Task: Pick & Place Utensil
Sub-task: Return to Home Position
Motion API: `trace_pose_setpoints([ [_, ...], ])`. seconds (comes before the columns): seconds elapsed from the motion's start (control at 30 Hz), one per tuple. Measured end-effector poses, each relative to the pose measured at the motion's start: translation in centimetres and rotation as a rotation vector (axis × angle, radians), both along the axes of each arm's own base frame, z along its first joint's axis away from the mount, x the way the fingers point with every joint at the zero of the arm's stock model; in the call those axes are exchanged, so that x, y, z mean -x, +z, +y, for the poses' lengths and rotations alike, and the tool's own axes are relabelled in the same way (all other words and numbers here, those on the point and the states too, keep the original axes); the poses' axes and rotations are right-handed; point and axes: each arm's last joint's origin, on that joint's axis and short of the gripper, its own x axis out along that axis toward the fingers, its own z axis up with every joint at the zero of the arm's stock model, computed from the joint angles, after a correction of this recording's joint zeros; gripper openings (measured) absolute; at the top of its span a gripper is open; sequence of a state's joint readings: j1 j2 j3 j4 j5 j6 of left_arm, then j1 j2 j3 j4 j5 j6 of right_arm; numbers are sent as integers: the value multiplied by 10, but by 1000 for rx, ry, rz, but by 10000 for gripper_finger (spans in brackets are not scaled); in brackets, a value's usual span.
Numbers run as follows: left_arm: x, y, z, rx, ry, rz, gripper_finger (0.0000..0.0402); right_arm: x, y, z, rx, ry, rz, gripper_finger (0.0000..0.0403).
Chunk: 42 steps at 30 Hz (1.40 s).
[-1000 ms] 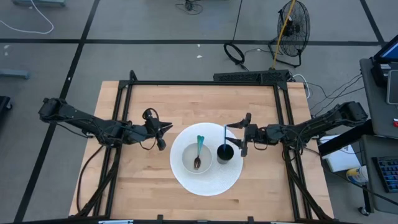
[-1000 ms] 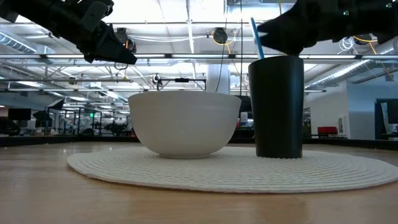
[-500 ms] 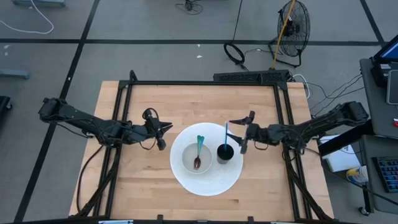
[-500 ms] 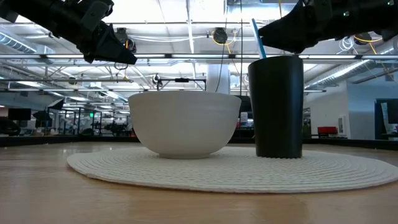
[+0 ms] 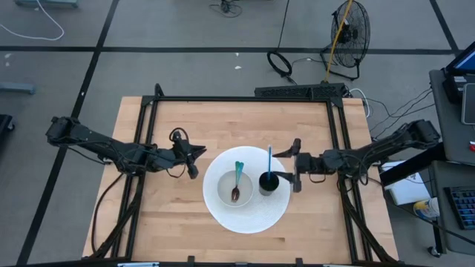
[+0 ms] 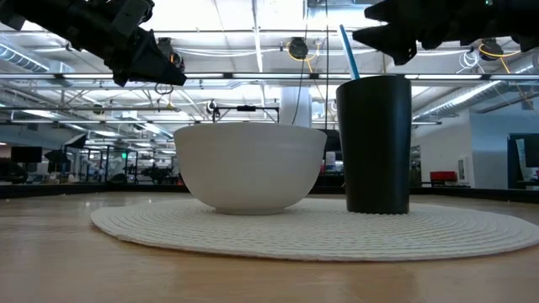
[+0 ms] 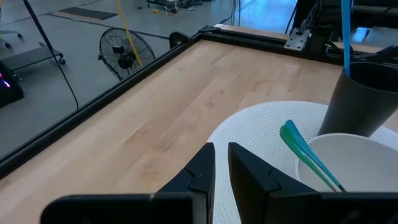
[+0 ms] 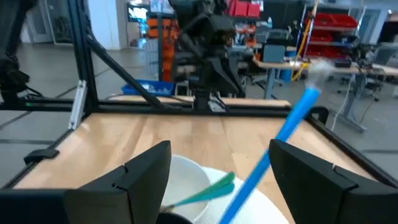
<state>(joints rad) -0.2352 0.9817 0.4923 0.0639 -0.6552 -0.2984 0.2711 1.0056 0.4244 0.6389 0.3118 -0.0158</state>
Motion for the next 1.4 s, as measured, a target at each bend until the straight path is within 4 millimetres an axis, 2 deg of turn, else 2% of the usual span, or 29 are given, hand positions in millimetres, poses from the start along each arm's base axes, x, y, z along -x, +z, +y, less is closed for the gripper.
trace_pose_setpoints([
  [0.27,-1,2,0,19,5,-27,51,16,18,1,34,28,-83,268],
  [0.57,-1,3,0,19,17,-41,51,45,29,1,29,77,-67,268],
  [0.67,-3,10,0,-7,20,-101,51,56,29,-1,89,91,-38,267],
  [0.9,-12,30,0,-298,-340,-176,51,70,32,-7,183,85,-41,267],
  [1.0,-14,36,7,-387,-427,-225,51,71,30,-8,208,65,-13,267],
  [1.1,-15,37,23,-417,-398,-216,51,72,24,-11,214,-26,50,267],
  [1.27,-9,37,50,-322,-412,-209,51,75,19,-15,196,-117,114,267],
  [1.4,2,39,57,-262,-428,-201,51,81,19,-17,181,-114,114,267],
])
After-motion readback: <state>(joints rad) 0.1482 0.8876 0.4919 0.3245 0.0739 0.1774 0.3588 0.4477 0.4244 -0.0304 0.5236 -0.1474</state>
